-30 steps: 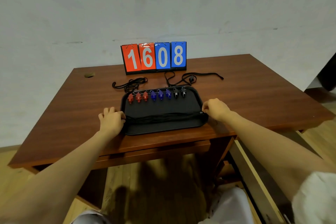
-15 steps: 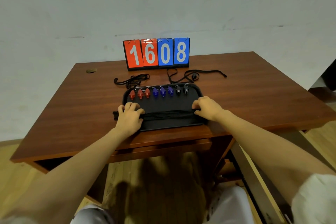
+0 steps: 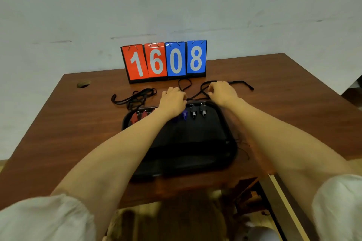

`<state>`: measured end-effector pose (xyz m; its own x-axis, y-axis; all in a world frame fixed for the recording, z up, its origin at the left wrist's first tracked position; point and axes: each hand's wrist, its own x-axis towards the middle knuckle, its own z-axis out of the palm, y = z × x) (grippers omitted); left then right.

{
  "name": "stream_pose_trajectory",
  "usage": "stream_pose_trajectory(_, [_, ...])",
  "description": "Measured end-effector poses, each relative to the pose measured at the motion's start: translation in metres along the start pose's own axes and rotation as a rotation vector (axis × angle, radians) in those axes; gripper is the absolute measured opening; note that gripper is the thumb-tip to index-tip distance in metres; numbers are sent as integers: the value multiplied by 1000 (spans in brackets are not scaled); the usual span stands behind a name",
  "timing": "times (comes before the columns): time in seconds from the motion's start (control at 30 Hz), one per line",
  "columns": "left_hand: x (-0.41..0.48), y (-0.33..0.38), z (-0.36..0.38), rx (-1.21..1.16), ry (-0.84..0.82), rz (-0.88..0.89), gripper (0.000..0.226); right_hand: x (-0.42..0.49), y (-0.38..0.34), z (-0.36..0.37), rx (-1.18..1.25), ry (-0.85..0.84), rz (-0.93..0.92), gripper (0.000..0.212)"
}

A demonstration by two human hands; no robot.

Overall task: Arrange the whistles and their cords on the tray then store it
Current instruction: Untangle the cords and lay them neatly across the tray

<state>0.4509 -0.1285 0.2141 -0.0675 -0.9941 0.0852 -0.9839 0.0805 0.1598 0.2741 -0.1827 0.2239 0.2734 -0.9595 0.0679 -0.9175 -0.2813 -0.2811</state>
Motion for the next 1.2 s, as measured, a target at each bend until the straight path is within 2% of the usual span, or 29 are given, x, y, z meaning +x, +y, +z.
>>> stream_pose_trajectory(0.13, [50,-6,14,-40,-75,-6,27,41,8,17,-58,-90,80,30])
stream_pose_trajectory(0.3, [81,-19,38,-100,-171,-26,27,67,18,39,-153,-194,94,39])
stream_pose_trajectory(0.5, [91,-32,54,-156,-214,-84,28,74,27,55,-199,-176,76,33])
stream_pose_trajectory(0.7, [82,-26,43,-159,-106,-99,40,70,14,29,39,38,63,22])
stream_pose_trajectory(0.9, [71,4,-12,-440,124,-8,47,61,-1,-31,296,63,-93,20])
stream_pose_trajectory(1.03, [63,26,-49,-547,155,87,45,43,-15,-71,357,5,-243,24])
stream_pose_trajectory(1.2, [44,43,-85,-784,96,92,31,17,-27,-113,488,132,-287,11])
